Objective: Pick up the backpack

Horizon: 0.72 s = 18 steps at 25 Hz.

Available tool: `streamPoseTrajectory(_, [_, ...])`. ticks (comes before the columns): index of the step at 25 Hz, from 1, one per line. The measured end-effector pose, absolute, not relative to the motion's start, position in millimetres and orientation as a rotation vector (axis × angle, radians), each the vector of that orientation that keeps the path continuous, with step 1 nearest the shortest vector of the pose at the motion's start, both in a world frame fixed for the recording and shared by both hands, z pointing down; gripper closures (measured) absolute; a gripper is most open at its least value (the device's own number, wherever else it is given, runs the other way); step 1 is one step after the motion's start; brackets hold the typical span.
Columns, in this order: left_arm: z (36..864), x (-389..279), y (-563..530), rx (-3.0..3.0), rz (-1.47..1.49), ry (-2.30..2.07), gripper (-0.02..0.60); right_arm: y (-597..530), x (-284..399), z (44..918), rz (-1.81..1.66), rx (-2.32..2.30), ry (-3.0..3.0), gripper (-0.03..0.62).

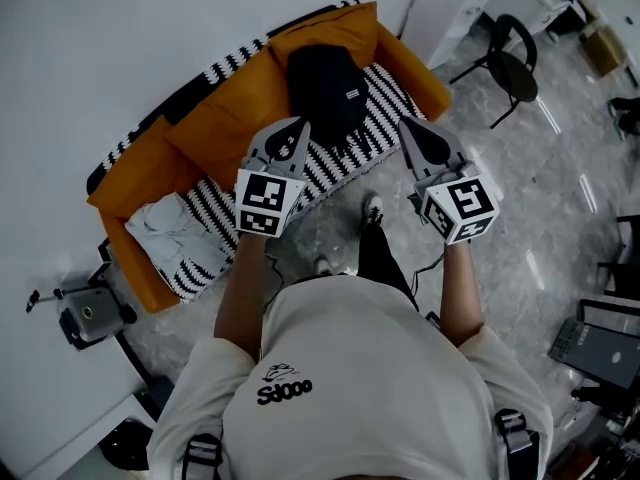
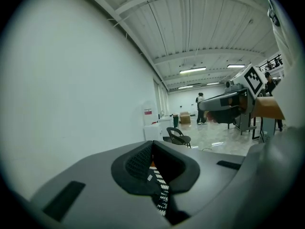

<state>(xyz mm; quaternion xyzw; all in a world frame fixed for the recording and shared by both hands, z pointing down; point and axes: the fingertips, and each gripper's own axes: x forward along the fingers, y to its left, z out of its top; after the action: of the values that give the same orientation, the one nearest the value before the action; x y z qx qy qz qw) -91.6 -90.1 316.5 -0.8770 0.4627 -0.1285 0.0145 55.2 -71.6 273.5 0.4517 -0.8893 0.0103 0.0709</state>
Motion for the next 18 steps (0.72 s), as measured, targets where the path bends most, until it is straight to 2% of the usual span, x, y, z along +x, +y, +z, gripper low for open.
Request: streamPoseTrajectory(18, [384,-71,-292,-2.709,-0.468,1.719,0.561,-302,101,336,0.100,1.206,-2.662,0.562])
